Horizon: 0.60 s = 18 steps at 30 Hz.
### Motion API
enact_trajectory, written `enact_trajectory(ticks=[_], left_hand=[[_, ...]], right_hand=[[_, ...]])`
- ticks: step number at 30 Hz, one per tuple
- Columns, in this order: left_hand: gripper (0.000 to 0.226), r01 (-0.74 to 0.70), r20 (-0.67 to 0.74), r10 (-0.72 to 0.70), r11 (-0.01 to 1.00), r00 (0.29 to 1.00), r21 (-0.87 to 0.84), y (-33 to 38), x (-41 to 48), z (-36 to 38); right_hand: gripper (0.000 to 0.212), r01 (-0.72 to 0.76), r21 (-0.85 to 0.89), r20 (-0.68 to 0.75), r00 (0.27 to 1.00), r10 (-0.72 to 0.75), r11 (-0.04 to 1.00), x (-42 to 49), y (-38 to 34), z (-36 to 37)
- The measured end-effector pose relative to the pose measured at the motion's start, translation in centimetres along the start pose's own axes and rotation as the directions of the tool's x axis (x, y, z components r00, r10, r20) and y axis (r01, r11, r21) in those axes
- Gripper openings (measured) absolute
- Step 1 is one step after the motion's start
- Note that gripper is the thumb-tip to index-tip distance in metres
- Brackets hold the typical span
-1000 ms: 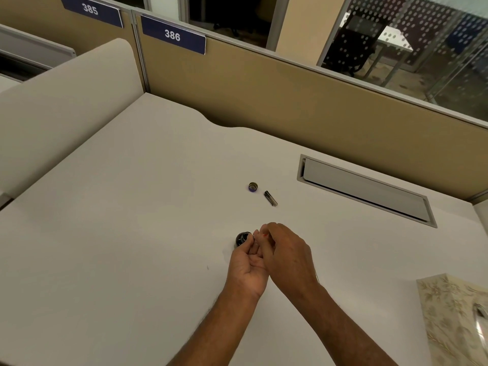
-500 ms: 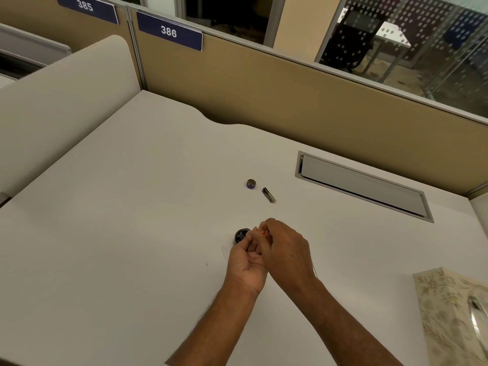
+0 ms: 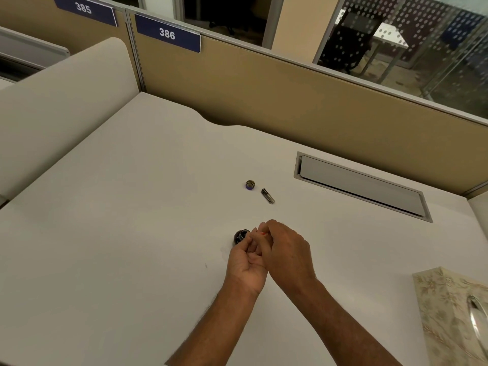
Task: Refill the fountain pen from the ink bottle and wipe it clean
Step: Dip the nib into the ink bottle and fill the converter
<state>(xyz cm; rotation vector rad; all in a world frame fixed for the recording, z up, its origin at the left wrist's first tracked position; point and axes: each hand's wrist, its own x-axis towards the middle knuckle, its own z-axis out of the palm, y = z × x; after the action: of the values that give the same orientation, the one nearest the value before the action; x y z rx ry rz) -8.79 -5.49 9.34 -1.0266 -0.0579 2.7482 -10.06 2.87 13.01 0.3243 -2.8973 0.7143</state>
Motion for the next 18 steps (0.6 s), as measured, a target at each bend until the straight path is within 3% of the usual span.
enact_trajectory(ticks=[3, 9, 15, 18], left_hand=[[0.024, -0.008, -0.006, 0.007, 1.000, 1.000, -0.030, -0.06, -0.12, 0.13], [0.029, -0.004, -0.008, 0.004, 1.000, 1.000, 0.024, -0.02, 0.03, 0.01], [0.027, -0.011, -0.018, 0.011, 1.000, 1.000, 0.019, -0.14, 0.11, -0.02], [0.025, -0.011, -0.018, 0.011, 1.000, 1.000, 0.016, -0.20, 0.12, 0.03]], right_hand=[[0.016, 0.029, -0.013, 0.045, 0.999, -0.028, 0.999, -0.06, 0.12, -0.11], [0.026, 0.018, -0.069, -0.009, 1.000, -0.018, 0.997, 0.17, -0.32, -0.14], [0.011, 0.042, -0.036, 0.047, 0.998, -0.040, 0.998, -0.09, -0.20, -0.20], [0.020, 0.024, -0.051, 0.060, 0.998, -0.021, 0.998, 0.00, -0.25, -0.09]])
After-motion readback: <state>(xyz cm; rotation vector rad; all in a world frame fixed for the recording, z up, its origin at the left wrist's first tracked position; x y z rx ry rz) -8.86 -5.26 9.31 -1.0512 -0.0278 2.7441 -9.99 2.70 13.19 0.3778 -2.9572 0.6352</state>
